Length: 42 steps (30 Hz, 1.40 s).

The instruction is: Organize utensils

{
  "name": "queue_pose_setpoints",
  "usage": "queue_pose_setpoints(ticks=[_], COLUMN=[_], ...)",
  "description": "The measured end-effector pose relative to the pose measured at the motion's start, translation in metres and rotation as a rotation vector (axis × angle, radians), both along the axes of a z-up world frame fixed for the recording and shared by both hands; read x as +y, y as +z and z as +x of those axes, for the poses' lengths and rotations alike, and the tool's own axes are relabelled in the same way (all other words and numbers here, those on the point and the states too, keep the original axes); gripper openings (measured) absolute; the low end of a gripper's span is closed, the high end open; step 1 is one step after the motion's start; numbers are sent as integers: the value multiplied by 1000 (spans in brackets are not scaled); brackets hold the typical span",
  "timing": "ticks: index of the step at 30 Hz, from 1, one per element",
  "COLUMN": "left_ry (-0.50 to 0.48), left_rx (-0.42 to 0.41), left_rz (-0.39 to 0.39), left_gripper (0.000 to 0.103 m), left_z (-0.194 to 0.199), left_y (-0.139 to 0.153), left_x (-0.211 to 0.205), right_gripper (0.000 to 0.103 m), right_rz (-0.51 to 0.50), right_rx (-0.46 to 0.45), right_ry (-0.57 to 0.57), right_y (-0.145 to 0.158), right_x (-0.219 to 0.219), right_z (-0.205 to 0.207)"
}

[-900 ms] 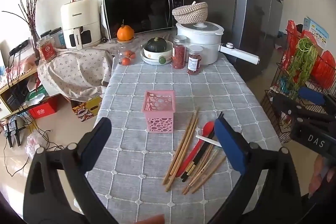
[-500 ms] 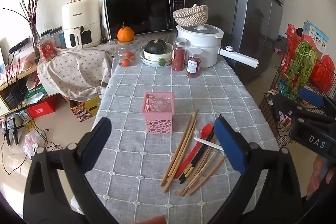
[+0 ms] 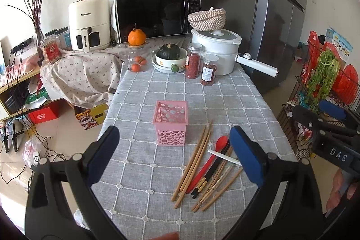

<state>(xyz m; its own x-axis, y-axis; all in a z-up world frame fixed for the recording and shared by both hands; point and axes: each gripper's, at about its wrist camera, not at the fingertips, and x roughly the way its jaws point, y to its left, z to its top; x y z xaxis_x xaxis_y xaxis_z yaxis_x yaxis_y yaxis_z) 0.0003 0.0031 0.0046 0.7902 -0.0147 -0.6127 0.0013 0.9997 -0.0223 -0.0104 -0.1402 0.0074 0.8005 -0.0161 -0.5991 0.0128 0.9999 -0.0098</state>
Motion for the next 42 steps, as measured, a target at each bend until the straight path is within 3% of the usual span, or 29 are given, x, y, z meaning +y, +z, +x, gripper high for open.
queue_pose_setpoints(ticks=[42], left_ry=[6], left_rx=[-11], left_rz=[-1], left_gripper=[98], left_z=[2], left_y=[0], left_x=[3], right_gripper=[86], right_rz=[20], right_rx=[-13], right_ry=[-4], right_y=[3], right_x=[-1], right_z=[2])
